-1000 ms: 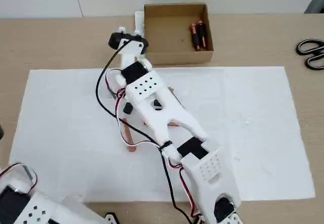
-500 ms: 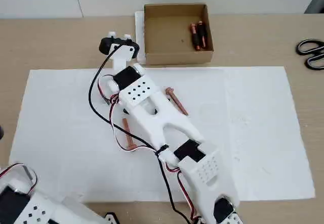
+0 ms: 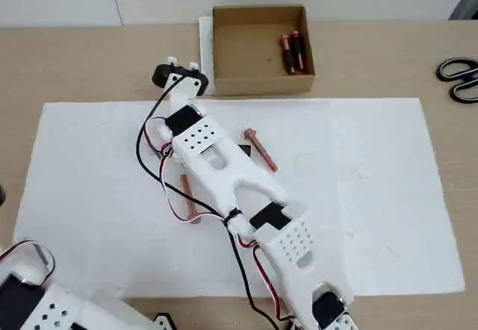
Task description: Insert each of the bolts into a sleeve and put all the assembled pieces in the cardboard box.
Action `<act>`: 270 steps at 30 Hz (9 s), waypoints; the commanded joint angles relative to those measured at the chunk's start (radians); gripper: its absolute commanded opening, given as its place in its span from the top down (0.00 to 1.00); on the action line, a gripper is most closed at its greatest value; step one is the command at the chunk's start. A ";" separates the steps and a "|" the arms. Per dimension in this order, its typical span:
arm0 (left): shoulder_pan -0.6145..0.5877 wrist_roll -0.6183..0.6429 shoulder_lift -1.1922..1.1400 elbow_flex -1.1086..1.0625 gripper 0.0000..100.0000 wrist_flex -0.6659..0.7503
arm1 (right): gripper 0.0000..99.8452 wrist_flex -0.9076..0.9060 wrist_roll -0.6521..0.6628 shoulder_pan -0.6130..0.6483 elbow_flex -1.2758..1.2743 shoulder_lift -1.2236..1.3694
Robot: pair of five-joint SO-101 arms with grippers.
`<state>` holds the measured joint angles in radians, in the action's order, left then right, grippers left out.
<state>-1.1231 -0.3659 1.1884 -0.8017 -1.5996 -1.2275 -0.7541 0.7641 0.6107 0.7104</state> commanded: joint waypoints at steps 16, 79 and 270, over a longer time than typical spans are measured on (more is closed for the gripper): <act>0.005 -0.008 0.009 0.004 0.88 -0.005 | 0.82 0.051 -0.005 -0.065 0.009 0.045; 0.097 0.044 -0.198 0.441 0.88 -0.153 | 1.00 -0.510 0.819 -0.372 -0.011 -0.808; 1.295 0.815 -1.462 0.634 0.89 0.074 | 0.98 -0.424 0.957 -0.696 -0.502 -0.843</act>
<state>0.1657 0.4427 -0.2816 -0.1619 -1.5459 -1.6525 0.2079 0.0767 0.0568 -0.0890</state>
